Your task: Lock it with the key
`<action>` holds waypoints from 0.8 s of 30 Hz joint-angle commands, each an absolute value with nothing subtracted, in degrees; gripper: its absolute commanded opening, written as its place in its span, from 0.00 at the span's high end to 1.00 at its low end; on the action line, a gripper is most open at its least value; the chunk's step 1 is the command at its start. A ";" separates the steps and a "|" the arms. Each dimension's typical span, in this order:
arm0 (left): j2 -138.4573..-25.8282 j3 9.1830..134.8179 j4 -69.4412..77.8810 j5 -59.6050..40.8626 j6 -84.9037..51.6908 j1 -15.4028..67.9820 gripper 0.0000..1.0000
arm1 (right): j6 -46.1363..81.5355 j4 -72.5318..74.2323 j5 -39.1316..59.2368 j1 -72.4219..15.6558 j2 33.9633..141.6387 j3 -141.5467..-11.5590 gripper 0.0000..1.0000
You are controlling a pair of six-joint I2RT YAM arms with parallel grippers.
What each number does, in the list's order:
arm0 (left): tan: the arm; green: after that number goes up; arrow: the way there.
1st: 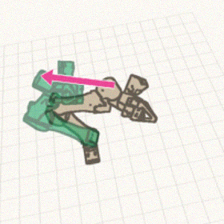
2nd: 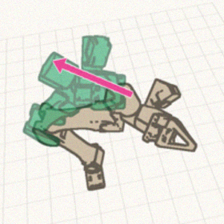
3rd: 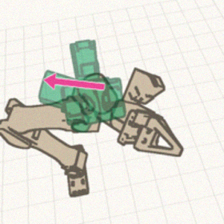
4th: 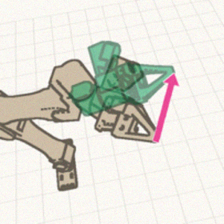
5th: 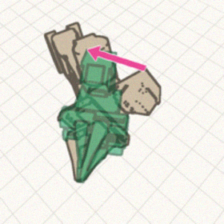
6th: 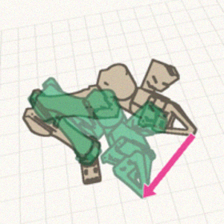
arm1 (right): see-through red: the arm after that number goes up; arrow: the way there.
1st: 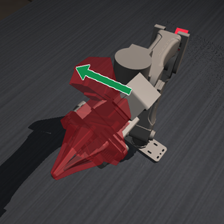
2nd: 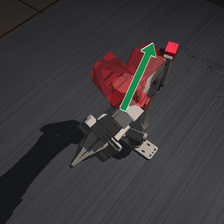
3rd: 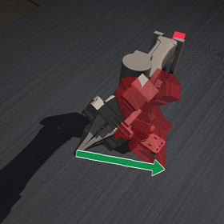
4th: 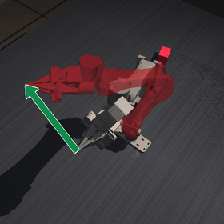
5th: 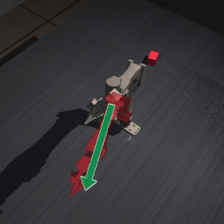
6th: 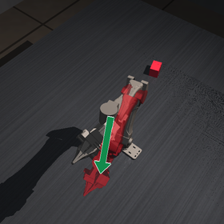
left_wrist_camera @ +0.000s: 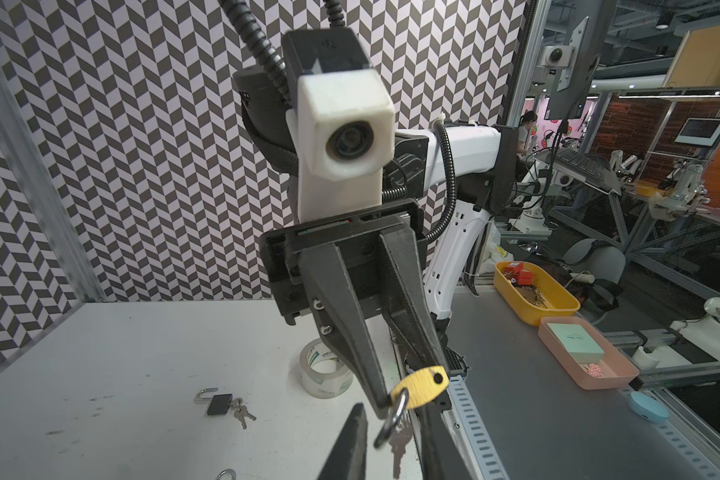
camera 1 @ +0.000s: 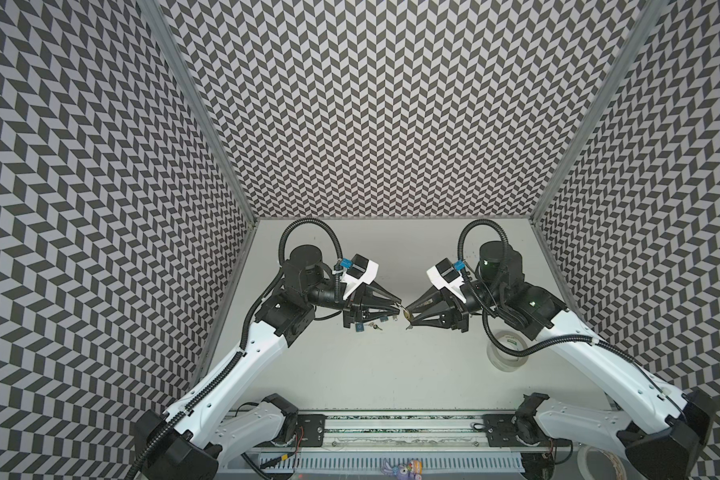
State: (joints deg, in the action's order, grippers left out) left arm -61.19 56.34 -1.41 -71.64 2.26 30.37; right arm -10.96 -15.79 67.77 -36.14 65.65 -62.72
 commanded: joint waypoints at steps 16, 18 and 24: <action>-61.44 58.53 -1.93 -71.89 3.41 30.71 0.70 | -11.51 -14.33 67.38 -36.04 65.98 -63.28 1.00; -61.51 58.63 -1.91 -71.81 3.27 30.68 0.70 | -11.39 -14.41 67.36 -36.04 66.05 -63.18 1.00; -61.43 58.71 -1.83 -71.81 3.17 30.76 0.68 | -11.51 -15.10 67.42 -36.11 66.64 -63.36 1.00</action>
